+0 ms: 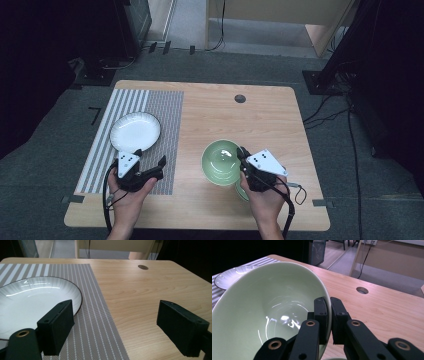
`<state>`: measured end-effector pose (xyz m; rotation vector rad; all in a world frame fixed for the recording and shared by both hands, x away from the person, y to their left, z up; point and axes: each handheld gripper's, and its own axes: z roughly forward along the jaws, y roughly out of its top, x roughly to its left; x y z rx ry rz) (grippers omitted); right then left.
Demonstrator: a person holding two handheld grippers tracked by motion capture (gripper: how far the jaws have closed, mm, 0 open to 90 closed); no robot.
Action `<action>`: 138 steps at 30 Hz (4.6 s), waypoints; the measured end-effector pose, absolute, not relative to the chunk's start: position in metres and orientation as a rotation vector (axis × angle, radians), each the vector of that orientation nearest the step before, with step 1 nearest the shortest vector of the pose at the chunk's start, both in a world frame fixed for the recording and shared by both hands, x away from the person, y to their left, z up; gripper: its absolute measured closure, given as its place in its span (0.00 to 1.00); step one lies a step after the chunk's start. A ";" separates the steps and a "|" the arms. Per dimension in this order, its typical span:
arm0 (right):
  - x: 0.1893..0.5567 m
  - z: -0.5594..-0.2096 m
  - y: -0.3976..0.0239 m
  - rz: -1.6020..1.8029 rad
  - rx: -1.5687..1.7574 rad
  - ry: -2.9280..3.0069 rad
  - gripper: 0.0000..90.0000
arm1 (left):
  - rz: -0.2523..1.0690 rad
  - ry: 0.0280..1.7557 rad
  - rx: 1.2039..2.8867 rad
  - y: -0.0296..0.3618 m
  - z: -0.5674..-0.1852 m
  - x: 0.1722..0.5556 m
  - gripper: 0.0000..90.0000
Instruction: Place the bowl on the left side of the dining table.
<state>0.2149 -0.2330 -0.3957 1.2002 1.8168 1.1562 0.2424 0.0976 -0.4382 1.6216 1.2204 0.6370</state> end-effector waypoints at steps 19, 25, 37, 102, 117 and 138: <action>0.218 -0.400 -0.216 1.168 1.190 1.803 0.96 | 0.551 1.110 1.618 0.063 -0.426 0.236 0.15; 0.219 -0.401 -0.211 1.162 1.182 1.796 0.96 | 0.472 1.064 1.591 0.055 -0.417 0.231 0.15; 0.216 -0.400 -0.199 1.172 1.163 1.783 0.96 | 0.452 1.032 1.640 0.037 -0.418 0.226 0.15; 0.186 -0.410 -0.162 1.264 1.123 1.590 0.76 | 0.355 1.134 1.548 0.050 -0.424 0.254 0.90; 0.193 -0.411 -0.175 1.390 1.172 1.688 0.28 | 0.398 1.152 1.544 0.075 -0.428 0.261 0.91; 0.191 -0.417 -0.213 1.420 1.260 1.689 0.16 | 0.423 1.161 1.539 0.092 -0.431 0.264 0.91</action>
